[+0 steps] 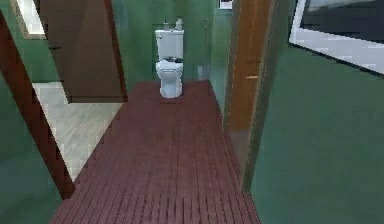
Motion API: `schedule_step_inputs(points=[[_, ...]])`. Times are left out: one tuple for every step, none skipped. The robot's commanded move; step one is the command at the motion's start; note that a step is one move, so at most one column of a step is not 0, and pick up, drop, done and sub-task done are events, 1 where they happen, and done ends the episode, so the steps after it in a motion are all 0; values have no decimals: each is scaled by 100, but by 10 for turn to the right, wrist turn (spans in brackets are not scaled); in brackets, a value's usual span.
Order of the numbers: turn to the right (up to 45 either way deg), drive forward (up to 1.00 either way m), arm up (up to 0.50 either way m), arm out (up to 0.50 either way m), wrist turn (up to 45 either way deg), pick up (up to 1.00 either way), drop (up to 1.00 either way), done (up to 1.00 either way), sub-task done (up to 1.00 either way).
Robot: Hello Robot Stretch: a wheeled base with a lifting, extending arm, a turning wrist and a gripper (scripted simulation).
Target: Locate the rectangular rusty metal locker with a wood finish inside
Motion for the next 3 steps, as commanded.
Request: schedule_step_inputs(points=[[0, 30, 0, 0, 0, 0, 0, 0, 0], [-210, 0, 0, 0, 0, 0, 0, 0, 0], [0, 100, 0, 0, 0, 0, 0, 0, 0]])
